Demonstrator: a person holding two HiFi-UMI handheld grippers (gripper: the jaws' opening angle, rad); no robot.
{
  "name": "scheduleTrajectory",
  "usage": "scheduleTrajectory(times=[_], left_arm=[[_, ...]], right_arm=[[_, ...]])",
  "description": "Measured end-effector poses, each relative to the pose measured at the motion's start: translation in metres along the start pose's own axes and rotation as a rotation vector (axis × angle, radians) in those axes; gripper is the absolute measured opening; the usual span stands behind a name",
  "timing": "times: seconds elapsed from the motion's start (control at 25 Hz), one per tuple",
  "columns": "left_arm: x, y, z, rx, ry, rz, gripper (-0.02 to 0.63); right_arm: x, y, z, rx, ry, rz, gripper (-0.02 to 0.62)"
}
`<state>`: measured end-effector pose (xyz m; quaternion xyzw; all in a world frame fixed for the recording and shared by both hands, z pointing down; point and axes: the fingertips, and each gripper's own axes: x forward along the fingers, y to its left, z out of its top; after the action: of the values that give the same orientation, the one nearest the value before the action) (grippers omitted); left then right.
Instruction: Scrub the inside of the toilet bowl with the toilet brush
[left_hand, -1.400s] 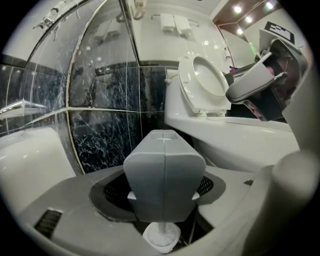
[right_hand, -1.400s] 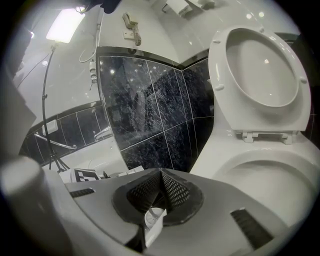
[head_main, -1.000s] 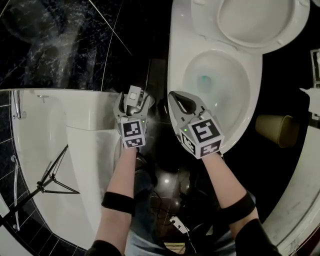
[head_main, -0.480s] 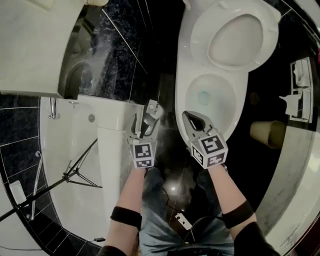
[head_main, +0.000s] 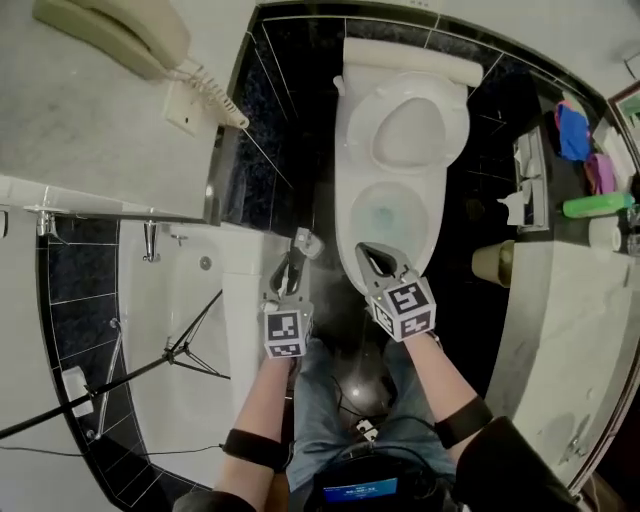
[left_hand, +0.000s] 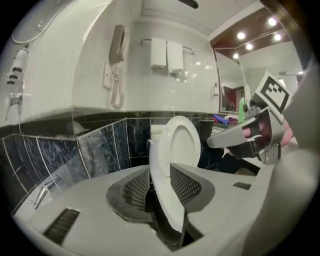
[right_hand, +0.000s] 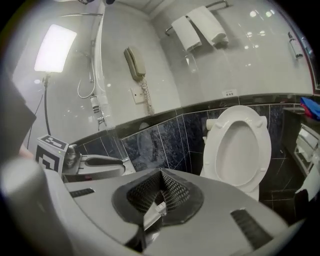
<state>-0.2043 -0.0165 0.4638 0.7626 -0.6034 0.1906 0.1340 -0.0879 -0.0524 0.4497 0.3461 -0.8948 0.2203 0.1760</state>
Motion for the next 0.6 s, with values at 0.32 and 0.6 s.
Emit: scheduleTrajectory(times=[0.32,0.6], left_arm=[[-0.063,-0.037,0.115,0.037,-0.047,-0.039,0.006],[-0.088,-0.089,0.166,0.087,-0.052,-0.136,0.006]], right_arm=[[-0.091,-0.011,0.07,-0.018,-0.04,-0.061,0.006],[-0.174,-0.039,0.1,-0.025,-0.071,-0.147,0.006]])
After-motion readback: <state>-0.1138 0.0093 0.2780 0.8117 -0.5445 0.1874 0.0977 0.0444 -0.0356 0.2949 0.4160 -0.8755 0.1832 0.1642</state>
